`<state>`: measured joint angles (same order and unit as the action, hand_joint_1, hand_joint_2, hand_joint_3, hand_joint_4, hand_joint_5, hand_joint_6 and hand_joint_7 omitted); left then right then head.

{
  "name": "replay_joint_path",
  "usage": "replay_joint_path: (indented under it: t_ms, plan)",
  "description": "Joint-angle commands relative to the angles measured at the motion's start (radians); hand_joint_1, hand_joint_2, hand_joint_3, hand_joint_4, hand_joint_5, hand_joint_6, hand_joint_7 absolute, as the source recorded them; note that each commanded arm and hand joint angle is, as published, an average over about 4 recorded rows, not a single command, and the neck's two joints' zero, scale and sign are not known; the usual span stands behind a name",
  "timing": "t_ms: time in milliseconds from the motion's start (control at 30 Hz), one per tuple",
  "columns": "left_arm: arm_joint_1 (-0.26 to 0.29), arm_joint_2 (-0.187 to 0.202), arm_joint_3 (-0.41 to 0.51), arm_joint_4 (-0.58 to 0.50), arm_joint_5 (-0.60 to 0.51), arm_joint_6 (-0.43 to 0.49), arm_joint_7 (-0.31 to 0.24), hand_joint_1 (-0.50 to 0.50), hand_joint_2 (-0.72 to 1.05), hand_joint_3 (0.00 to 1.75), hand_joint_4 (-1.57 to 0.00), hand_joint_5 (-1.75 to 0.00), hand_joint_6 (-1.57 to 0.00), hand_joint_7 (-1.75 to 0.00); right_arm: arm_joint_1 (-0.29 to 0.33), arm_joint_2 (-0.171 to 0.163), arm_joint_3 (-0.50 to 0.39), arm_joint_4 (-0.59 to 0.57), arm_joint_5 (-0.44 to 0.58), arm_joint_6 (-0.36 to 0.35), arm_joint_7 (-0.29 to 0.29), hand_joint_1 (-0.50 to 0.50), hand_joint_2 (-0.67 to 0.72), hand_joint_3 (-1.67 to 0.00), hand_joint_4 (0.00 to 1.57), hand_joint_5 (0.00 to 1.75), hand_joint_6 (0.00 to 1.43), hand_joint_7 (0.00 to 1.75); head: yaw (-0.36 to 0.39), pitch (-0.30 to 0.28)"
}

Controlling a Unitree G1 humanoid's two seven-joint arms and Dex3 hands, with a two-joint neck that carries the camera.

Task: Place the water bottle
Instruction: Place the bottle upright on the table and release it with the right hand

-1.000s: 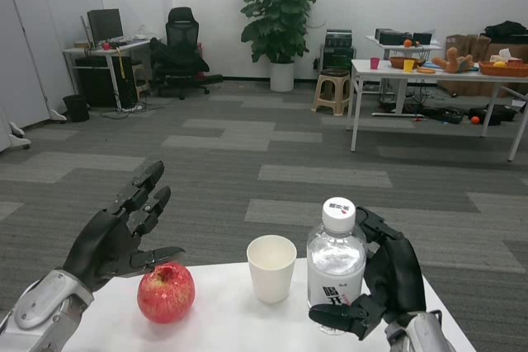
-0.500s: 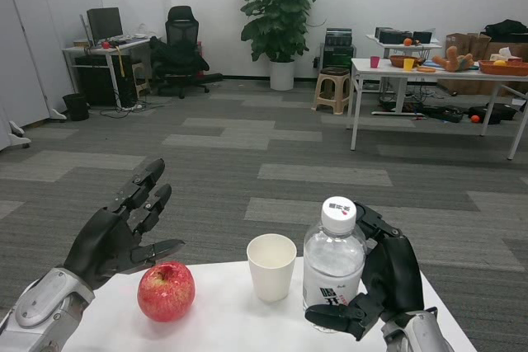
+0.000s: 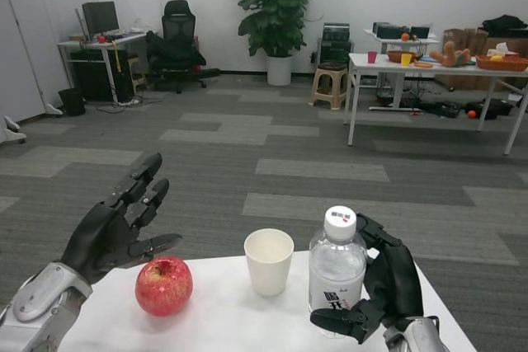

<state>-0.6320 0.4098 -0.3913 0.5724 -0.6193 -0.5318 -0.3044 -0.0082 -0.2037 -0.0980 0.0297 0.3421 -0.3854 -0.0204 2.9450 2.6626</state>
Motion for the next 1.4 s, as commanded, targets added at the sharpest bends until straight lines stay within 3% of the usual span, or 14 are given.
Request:
replay_joint_path:
  t_ms: [33, 167, 367, 467, 667, 867, 1000, 1233, 1267, 1400]
  plan:
    - [0.001, 0.009, 0.027, -0.009, -0.006, -0.004, -0.001, -0.50, 0.78, 0.09, 0.00, 0.00, 0.00, 0.00, -0.006, -0.003, -0.001, 0.061, -0.020, -0.066, 0.009, 0.46, 0.22, -1.19, 1.46, 1.65, 1.28, 1.40, -0.007, -0.009]
    - [0.000, 0.009, 0.032, -0.008, -0.005, -0.004, -0.001, -0.50, 0.78, 0.09, 0.00, 0.00, 0.00, 0.00, -0.006, -0.004, 0.013, 0.145, -0.052, -0.111, 0.011, 0.46, 0.22, -1.19, 1.46, 1.60, 1.28, 1.40, -0.017, -0.021]
    - [0.000, 0.007, 0.030, -0.002, -0.005, -0.004, -0.001, -0.50, 0.78, 0.09, 0.00, 0.00, 0.00, 0.00, -0.064, -0.010, 0.063, 0.411, -0.058, -0.325, 0.028, 0.46, 0.22, -1.19, 1.47, 1.58, 1.28, 1.40, -0.034, -0.023]
    - [-0.002, 0.006, 0.029, 0.001, -0.005, -0.004, -0.001, -0.50, 0.78, 0.09, 0.00, 0.00, 0.00, 0.00, -0.091, -0.010, 0.071, 0.501, -0.051, -0.395, 0.055, 0.46, 0.22, -1.19, 1.48, 1.60, 1.30, 1.40, -0.036, -0.026]
    - [-0.005, 0.006, 0.027, 0.001, -0.005, -0.004, -0.001, -0.50, 0.78, 0.09, 0.00, 0.00, 0.00, 0.00, -0.109, 0.001, 0.068, 0.607, -0.041, -0.440, 0.081, 0.46, 0.25, -1.19, 1.50, 1.62, 1.31, 1.40, -0.040, -0.032]
    - [-0.010, 0.006, 0.024, 0.004, -0.005, -0.004, -0.001, -0.50, 0.78, 0.09, 0.00, 0.00, 0.00, 0.00, -0.110, -0.003, 0.067, 0.621, -0.038, -0.462, 0.082, 0.46, 0.22, -1.11, 1.51, 1.55, 1.31, 1.40, -0.044, -0.041]
    - [-0.013, 0.006, 0.021, 0.005, -0.005, -0.004, -0.001, -0.50, 0.78, 0.07, 0.00, 0.00, 0.00, 0.00, -0.110, -0.007, 0.064, 0.621, -0.026, -0.474, 0.082, 0.46, 0.22, -1.03, 1.44, 1.50, 1.27, 1.50, -0.044, -0.041]
    - [-0.014, 0.006, 0.020, 0.009, -0.005, -0.004, -0.001, -0.50, 0.78, 0.09, 0.00, 0.00, 0.00, 0.00, -0.106, -0.006, 0.052, 0.623, -0.006, -0.481, 0.082, 0.46, 0.17, -1.13, 1.08, 1.21, 0.99, 1.54, -0.045, -0.041]
    - [-0.015, 0.007, 0.019, 0.010, -0.005, -0.004, -0.001, -0.50, 0.78, 0.09, 0.00, 0.00, 0.00, 0.00, -0.105, -0.006, 0.050, 0.626, -0.005, -0.481, 0.082, 0.46, 0.15, -1.15, 0.99, 1.14, 0.91, 1.52, -0.044, -0.041]
    - [-0.015, 0.007, 0.017, 0.010, -0.005, -0.004, -0.001, -0.50, 0.78, 0.09, 0.00, 0.00, 0.00, 0.00, -0.102, -0.010, 0.051, 0.643, 0.003, -0.481, 0.082, 0.44, 0.12, -1.31, 0.63, 0.73, 0.43, 1.19, -0.045, -0.043]
